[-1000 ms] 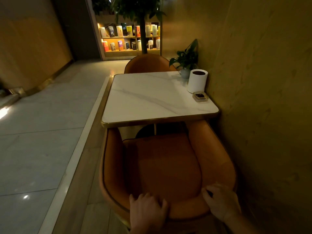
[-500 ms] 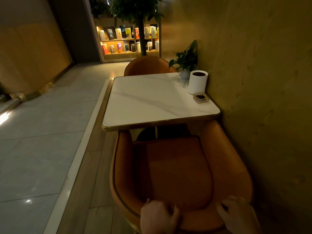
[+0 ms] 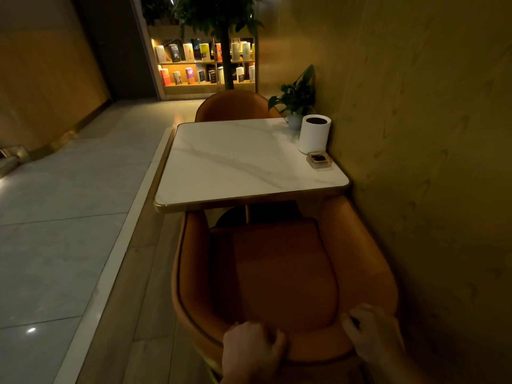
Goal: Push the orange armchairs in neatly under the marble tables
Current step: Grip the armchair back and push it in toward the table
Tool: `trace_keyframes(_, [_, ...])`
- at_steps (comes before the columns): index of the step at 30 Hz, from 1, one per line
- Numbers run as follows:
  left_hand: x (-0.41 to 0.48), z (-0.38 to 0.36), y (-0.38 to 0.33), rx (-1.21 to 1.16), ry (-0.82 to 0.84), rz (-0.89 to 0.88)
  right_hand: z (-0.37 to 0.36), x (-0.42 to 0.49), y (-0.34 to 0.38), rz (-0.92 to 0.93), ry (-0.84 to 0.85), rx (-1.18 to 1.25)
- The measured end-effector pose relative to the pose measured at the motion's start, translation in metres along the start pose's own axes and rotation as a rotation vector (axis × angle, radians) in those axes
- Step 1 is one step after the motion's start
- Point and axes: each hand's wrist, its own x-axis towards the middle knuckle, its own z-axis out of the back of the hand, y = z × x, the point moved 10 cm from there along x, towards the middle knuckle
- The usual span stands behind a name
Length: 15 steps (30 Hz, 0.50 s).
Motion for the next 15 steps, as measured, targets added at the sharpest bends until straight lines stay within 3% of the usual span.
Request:
trace_keyframes(8, [0.009, -0.008, -0.009, -0.018, 0.014, -0.017, 0.006, 0.013, -0.006, 0.009, 0.046, -0.016])
trace_keyframes(15, [0.016, -0.006, -0.004, 0.005, -0.103, -0.026, 0.001, 0.02, -0.007, 0.022, 0.059, -0.019])
